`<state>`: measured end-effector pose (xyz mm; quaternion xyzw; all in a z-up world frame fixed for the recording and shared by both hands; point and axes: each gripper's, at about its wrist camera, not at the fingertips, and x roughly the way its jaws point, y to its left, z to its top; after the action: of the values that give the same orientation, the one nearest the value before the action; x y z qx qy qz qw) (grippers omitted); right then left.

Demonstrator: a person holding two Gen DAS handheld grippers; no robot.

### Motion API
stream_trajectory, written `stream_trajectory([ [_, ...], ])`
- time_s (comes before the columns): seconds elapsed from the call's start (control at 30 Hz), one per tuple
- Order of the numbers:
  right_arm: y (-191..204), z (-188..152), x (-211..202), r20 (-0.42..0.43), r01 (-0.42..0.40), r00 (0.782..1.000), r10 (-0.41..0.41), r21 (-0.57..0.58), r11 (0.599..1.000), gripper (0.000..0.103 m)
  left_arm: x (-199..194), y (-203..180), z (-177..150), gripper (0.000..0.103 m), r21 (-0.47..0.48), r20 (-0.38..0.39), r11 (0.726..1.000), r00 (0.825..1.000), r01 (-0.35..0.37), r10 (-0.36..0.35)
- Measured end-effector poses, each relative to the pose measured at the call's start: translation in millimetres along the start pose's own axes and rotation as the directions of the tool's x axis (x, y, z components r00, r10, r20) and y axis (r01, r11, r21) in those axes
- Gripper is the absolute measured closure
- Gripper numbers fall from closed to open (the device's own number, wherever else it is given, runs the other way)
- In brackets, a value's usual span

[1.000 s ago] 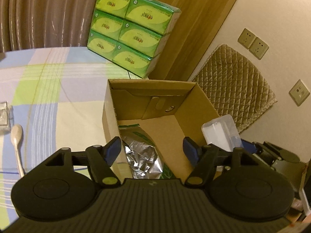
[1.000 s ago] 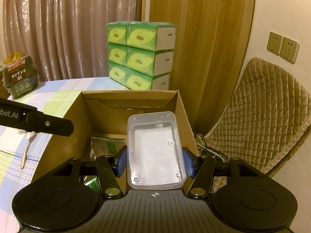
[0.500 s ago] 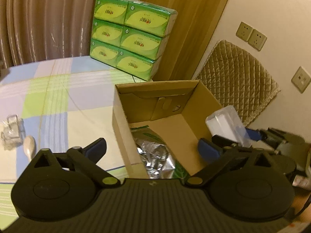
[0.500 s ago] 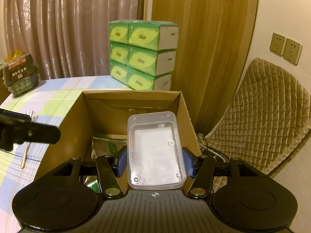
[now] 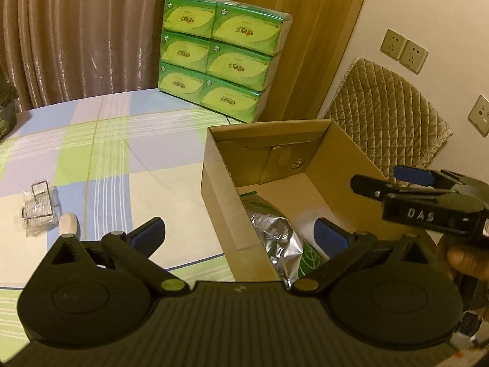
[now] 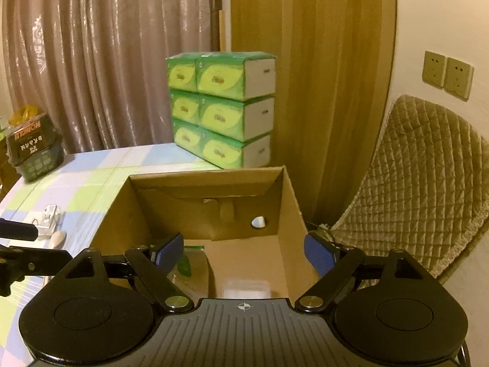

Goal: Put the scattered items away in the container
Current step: 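Open left tool and right tool to drop bag and container into box, then move both tools back toward the wire soap rack and white spoon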

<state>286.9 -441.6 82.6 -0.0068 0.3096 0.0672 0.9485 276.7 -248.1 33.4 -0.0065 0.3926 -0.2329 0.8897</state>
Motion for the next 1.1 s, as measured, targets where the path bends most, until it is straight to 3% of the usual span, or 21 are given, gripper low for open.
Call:
stream_trajectory([
  [0.57, -5, -30, -43, -0.034, 0.031, 0.999, -0.028, 0.062, 0.998, 0.012, -26, -6, -21, 0.001, 0.023, 0.007, 1.000, 1.000, 0.001, -0.002],
  [1.1, 46, -58, -120, -0.013, -0.024, 1.000, 0.025, 0.049, 0.998, 0.005, -103, 3, -82, 0.001, -0.045, 0.024, 0.998, 0.999, -0.043, 0.045],
])
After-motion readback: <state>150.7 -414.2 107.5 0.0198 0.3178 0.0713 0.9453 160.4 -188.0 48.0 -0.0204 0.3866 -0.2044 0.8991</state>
